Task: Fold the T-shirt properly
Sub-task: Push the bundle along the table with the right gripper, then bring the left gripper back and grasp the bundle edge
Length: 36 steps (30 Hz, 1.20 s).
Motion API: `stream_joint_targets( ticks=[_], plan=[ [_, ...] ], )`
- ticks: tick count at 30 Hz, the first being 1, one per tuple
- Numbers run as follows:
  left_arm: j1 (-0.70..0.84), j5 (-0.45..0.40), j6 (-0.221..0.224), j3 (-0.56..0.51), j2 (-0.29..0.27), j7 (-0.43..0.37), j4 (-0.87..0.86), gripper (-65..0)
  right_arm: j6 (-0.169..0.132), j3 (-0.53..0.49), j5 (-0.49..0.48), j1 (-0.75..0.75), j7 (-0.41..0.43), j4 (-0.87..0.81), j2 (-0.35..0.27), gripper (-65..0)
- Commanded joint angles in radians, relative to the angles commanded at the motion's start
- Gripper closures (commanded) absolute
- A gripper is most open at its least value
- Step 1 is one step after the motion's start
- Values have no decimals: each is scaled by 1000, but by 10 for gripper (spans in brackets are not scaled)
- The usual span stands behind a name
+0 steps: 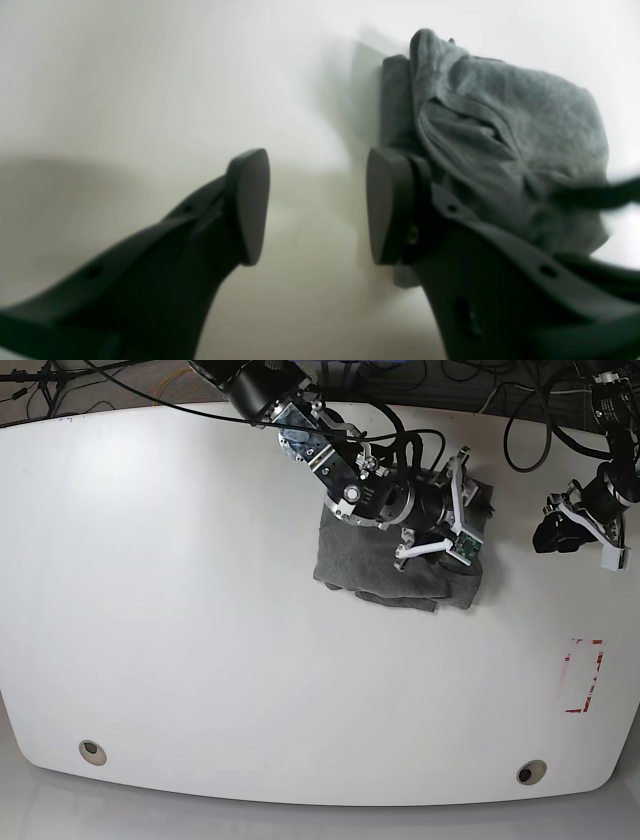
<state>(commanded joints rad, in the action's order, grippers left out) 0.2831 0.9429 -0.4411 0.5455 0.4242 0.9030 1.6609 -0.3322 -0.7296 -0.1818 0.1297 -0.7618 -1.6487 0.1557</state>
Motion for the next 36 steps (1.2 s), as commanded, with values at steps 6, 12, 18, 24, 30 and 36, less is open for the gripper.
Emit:
stream_joint_targets(
  ticks=[6, 12, 18, 24, 30, 36],
  plan=[
    [0, 2, -2, 98, 3, 0, 2, -293, 0, 17, 0, -2, 0, -66, -14, -400],
    [17, 2, -2, 86, 14, 2, 100, -293, 0, 109, -2, -43, -2, -198, -126, -400],
    [71, 2, -2, -72, 12, 2, 245, -297, -5, 218, -12, -58, -2, -261, -235, -373],
    [98, 0, -2, -221, -6, 2, 313, -294, -9, 267, -12, -57, -2, -242, -285, -187],
    [112, -5, -2, -296, -69, 2, 318, -294, -21, 272, -11, -34, 11, -120, -292, -55],
    [112, -51, -2, -353, -106, 2, 316, -293, -55, 269, 0, -23, 133, 17, -281, -55]
  ],
)
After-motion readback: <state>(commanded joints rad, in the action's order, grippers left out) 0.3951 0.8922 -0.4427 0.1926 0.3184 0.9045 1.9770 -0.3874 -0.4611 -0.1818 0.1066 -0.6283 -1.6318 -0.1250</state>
